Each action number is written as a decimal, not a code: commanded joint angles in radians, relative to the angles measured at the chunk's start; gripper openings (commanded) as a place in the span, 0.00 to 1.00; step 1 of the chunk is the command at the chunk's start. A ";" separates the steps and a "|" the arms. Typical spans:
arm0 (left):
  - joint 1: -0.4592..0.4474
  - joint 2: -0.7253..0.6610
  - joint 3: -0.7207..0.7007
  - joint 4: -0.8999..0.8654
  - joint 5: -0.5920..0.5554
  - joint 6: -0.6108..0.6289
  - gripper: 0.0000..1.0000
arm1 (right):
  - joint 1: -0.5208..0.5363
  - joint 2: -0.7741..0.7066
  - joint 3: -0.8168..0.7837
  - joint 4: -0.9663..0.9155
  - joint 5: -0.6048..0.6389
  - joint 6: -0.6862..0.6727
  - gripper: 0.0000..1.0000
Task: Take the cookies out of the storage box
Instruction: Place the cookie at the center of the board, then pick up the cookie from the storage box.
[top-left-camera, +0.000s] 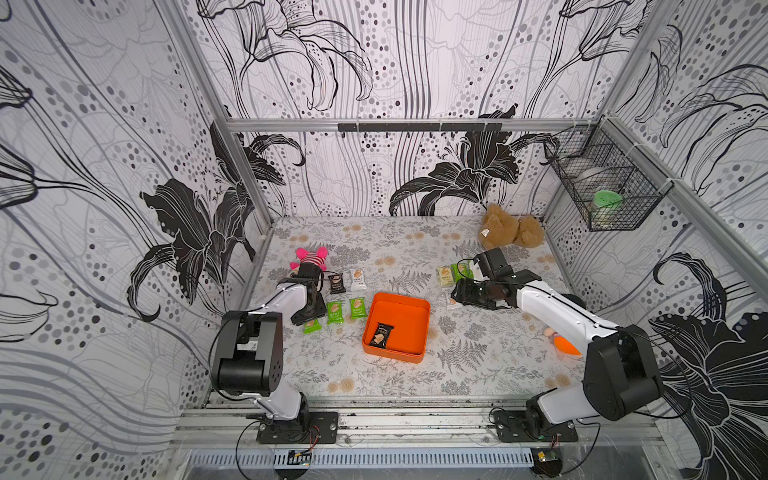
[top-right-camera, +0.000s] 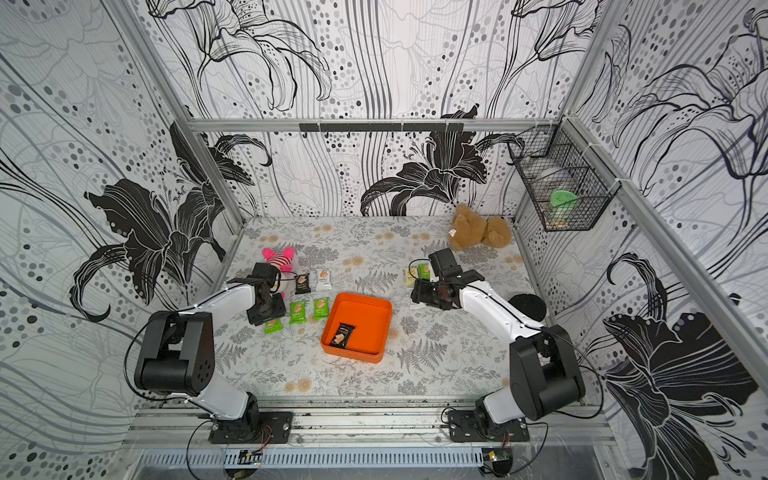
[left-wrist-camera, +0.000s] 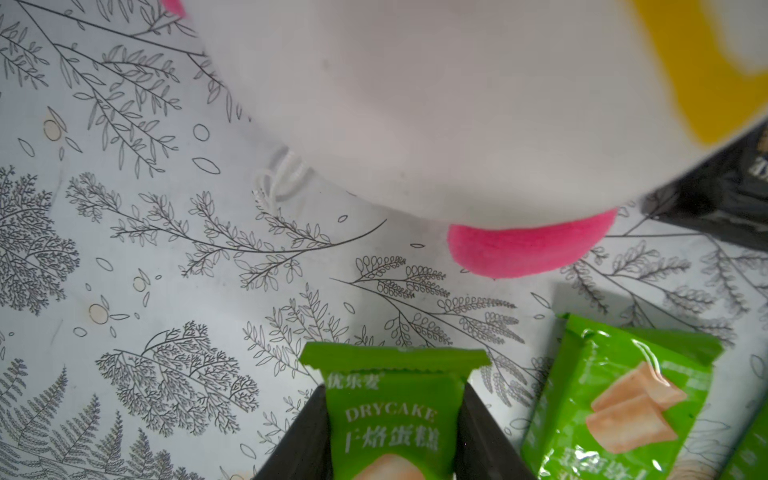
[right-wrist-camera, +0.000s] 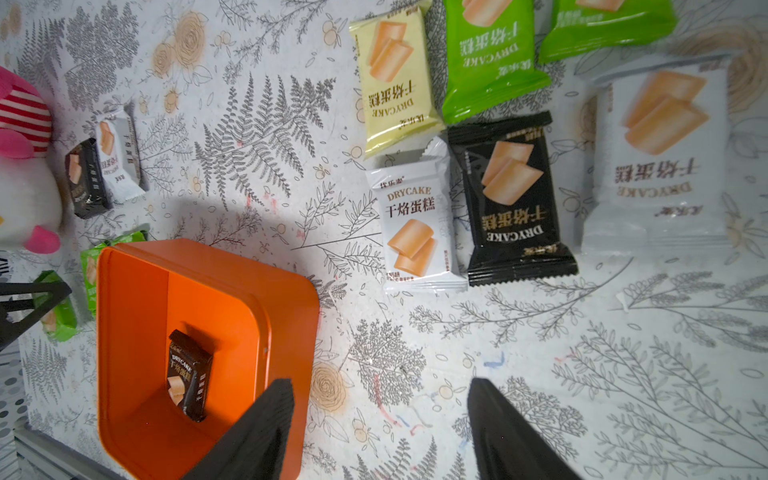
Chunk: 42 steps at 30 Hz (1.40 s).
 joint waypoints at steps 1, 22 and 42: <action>0.002 0.011 -0.009 0.039 0.006 0.013 0.52 | -0.002 -0.007 0.026 -0.036 0.020 -0.022 0.72; -0.250 -0.261 0.046 -0.048 0.079 -0.172 0.65 | -0.002 -0.075 -0.064 0.037 -0.011 0.041 0.72; -0.726 0.027 0.237 -0.095 0.059 -0.265 0.72 | -0.002 -0.127 -0.091 0.016 0.010 0.043 0.73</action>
